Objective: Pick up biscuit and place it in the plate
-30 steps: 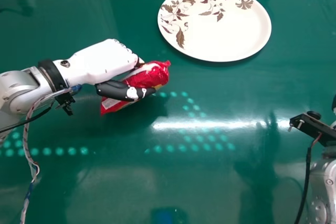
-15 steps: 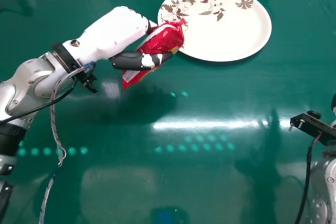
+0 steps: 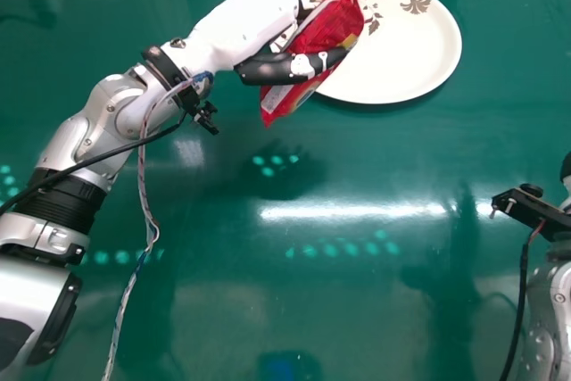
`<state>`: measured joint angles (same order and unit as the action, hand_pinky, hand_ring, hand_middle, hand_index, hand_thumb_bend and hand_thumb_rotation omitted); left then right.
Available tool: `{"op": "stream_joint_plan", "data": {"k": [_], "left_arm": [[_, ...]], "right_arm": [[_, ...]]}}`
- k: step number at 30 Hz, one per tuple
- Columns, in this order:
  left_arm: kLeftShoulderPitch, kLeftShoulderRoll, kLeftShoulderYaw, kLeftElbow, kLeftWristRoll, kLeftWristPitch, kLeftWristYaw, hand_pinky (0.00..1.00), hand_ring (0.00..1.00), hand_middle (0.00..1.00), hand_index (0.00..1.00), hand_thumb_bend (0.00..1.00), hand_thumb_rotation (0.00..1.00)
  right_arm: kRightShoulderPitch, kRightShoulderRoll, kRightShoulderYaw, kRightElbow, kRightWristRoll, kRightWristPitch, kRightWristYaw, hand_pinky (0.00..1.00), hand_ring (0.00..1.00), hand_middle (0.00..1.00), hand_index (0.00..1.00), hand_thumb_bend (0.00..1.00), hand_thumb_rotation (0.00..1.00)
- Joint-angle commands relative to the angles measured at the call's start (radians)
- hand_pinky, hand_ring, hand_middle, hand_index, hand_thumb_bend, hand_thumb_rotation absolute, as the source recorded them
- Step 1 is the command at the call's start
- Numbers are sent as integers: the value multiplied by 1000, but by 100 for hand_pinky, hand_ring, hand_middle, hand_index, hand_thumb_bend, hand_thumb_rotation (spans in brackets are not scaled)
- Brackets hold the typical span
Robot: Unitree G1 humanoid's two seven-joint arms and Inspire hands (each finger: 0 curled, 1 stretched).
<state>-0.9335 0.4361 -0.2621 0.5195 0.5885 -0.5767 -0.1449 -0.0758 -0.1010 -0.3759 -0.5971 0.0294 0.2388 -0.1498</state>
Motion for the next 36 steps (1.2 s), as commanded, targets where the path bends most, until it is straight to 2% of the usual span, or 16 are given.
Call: {"op": "stream_joint_plan", "data": {"k": [1,4,7,12,16,17,20,21,23,25,28,33,34,36], "left_arm": [[-51,-24,-2,-18,-22,31,-15,8,13,41,50,50,0],[-110,-62,-10,27,3,84,14,12,16,39,50,50,0],[-183,-94,-29,129,36,103,68,12,16,43,50,50,0],[-311,-146,-74,319,84,135,145,10,16,41,49,50,0],[-415,-192,-103,481,97,170,174,26,35,43,52,50,0],[-436,-203,-110,516,100,172,185,27,37,43,53,50,0],[-490,-232,-127,605,100,183,186,24,33,42,53,50,0],[-506,-241,-134,631,100,193,183,27,38,43,53,50,0],[-530,-257,-148,674,107,210,182,29,40,44,54,50,0],[-544,-270,-160,705,110,224,188,34,46,46,53,50,0],[-556,-285,-179,739,120,242,202,33,45,47,53,50,0],[-564,-303,-207,775,133,284,205,32,43,46,52,50,0],[-564,-305,-213,780,137,291,206,35,47,47,52,50,0],[-565,-311,-222,790,144,312,200,37,50,48,52,50,0]], "right_arm": [[-1,-11,-3,11,-3,-9,1,89,98,98,92,49,48],[-2,-13,-2,17,2,-3,2,90,97,98,91,50,47],[-3,-17,-1,23,1,-2,3,87,96,97,91,52,48],[-2,-22,0,30,8,-10,11,85,96,97,91,51,47],[1,-29,10,27,-9,-6,15,82,94,96,91,51,48],[1,-28,14,25,-12,-3,14,81,93,96,91,51,49],[1,-25,22,21,-16,3,11,83,93,96,91,51,49],[0,-24,24,21,-17,2,10,83,93,96,91,51,49],[1,-22,28,18,-20,5,6,83,93,95,91,52,50],[1,-20,32,15,-27,9,1,83,93,95,91,51,49],[2,-18,34,17,-29,6,-1,80,91,94,90,53,50],[7,-16,32,20,-19,4,3,82,93,95,91,54,51],[9,-17,33,19,-20,6,3,82,93,95,91,55,52],[12,-16,31,18,-16,5,5,84,93,96,92,55,53]]}}
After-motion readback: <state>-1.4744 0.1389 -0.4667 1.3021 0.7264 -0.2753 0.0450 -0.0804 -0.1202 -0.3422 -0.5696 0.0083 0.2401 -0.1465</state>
